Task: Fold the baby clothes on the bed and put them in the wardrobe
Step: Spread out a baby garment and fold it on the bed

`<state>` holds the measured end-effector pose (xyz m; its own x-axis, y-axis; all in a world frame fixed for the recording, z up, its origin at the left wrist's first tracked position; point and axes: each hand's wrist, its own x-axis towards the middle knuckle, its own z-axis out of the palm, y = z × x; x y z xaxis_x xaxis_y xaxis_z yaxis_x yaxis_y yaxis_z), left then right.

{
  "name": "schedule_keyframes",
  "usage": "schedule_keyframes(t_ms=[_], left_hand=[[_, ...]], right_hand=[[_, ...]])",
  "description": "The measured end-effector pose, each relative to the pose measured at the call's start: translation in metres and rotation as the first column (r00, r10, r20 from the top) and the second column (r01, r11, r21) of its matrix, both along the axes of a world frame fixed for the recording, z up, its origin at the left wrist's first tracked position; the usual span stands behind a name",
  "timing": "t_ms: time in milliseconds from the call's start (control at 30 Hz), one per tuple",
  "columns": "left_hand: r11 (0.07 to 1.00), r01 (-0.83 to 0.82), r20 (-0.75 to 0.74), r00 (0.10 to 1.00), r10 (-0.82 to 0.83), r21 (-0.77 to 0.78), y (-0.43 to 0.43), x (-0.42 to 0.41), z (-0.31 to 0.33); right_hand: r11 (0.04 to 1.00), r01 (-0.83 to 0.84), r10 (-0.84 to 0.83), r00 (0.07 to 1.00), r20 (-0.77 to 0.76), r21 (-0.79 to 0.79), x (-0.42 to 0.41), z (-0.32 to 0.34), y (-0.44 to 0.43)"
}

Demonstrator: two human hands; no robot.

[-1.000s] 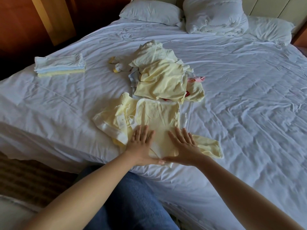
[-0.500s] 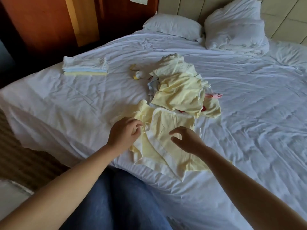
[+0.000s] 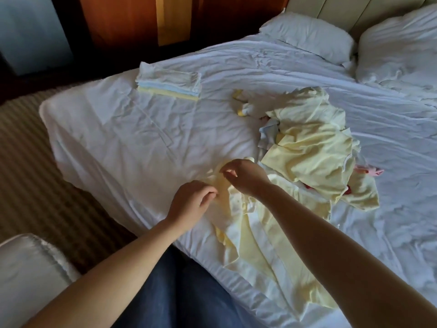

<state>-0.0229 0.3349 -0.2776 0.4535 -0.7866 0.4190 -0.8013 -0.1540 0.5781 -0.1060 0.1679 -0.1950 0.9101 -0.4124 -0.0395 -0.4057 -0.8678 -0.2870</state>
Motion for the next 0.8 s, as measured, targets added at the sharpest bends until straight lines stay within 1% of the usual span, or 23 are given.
schedule_keyframes(t_ms=[67,167,267,367,500,600,667,733,800], left_hand=[[1.0,-0.002,-0.038,0.999,0.001,-0.029,-0.002,0.004,-0.005],[0.997,-0.01,-0.033,0.999,0.007,-0.076,-0.004,0.006,-0.014],[0.987,-0.058,-0.021,0.998,0.056,-0.152,-0.008,0.009,-0.022],[0.983,-0.077,-0.028,0.997,0.074,-0.168,-0.01,0.01,-0.027],[0.989,-0.106,-0.115,0.989,0.094,-0.101,-0.01,0.009,-0.023],[0.992,-0.121,-0.184,0.976,0.114,-0.027,-0.01,0.005,-0.015],[0.99,-0.134,-0.199,0.97,0.141,0.046,-0.01,0.004,-0.006],[0.981,-0.144,-0.148,0.976,0.162,0.127,-0.012,0.004,0.004],[0.971,-0.162,-0.035,0.985,0.171,0.176,-0.013,0.006,0.014]], right_hand=[[0.999,0.018,-0.02,0.999,-0.051,-0.046,0.013,-0.012,-0.012],[1.0,0.029,-0.03,0.994,-0.108,-0.006,0.025,-0.029,-0.029],[0.999,-0.048,0.047,0.977,-0.209,-0.002,0.033,-0.04,-0.036],[0.996,-0.08,0.087,0.964,-0.25,0.035,0.04,-0.042,-0.04],[0.992,-0.125,0.129,0.938,-0.323,0.034,0.045,-0.033,-0.038],[0.973,-0.229,0.19,0.89,-0.415,-0.044,0.051,-0.024,-0.031],[0.96,-0.256,0.184,0.878,-0.441,-0.109,0.054,-0.017,-0.026],[0.953,-0.243,0.155,0.904,-0.398,-0.181,0.05,-0.009,-0.022],[0.951,-0.21,0.133,0.941,-0.311,-0.228,0.042,-0.004,-0.019]])
